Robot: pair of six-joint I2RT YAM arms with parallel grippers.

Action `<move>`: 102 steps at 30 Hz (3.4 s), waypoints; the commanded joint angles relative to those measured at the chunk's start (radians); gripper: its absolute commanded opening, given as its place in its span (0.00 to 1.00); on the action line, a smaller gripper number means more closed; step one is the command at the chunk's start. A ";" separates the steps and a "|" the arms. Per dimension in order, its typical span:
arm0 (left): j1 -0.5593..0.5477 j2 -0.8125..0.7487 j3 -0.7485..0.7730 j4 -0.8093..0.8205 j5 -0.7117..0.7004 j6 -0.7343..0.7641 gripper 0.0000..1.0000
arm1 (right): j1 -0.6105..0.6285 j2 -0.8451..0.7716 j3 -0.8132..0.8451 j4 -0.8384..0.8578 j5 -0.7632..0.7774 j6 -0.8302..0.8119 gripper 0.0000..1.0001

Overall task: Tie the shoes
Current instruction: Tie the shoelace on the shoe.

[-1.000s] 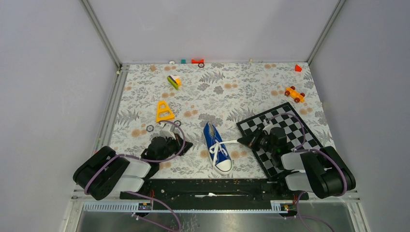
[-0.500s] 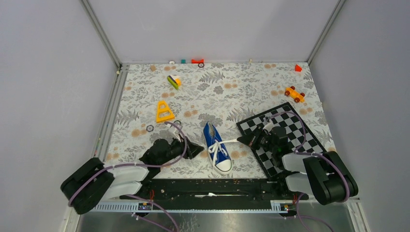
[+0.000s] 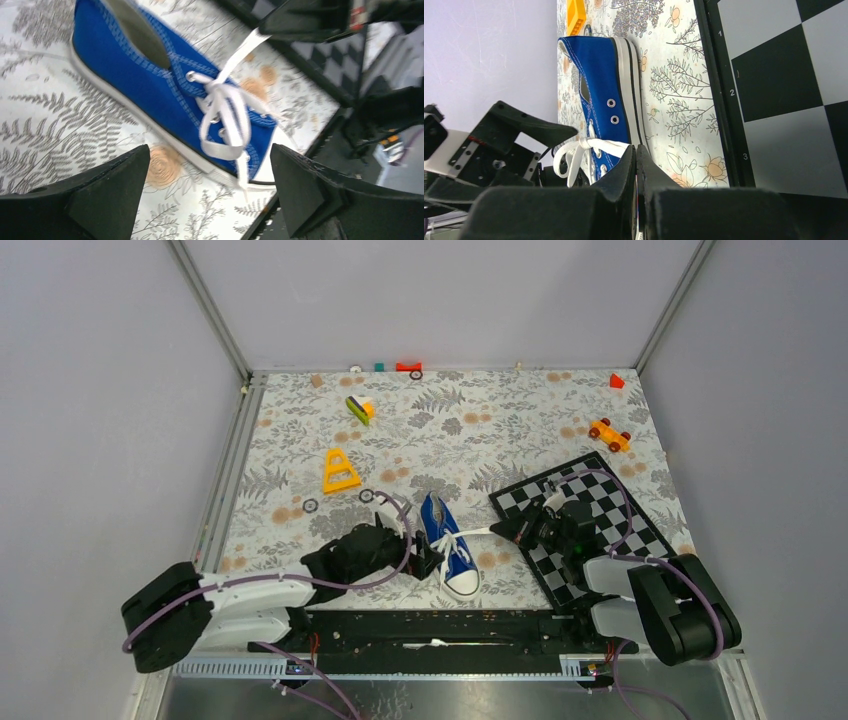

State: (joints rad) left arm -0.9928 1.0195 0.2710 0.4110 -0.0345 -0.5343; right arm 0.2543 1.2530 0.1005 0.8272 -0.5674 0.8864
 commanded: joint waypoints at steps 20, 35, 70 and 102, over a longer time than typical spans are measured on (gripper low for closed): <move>-0.016 0.147 0.020 0.192 -0.027 -0.059 0.33 | -0.009 -0.026 0.030 -0.006 -0.012 -0.013 0.00; -0.014 0.043 -0.019 0.057 -0.193 -0.083 0.00 | -0.009 -0.016 0.029 -0.028 0.006 -0.029 0.00; 0.055 0.201 -0.115 0.364 -0.018 -0.068 0.00 | 0.324 -0.501 0.256 -0.663 0.198 -0.539 0.43; 0.278 0.581 -0.133 0.860 0.358 -0.225 0.00 | 0.904 0.018 0.381 -0.358 0.839 -1.362 0.53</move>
State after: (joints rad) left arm -0.7315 1.5944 0.1482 1.1343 0.2733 -0.7437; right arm 1.1465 1.2400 0.4545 0.3775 0.2237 -0.4023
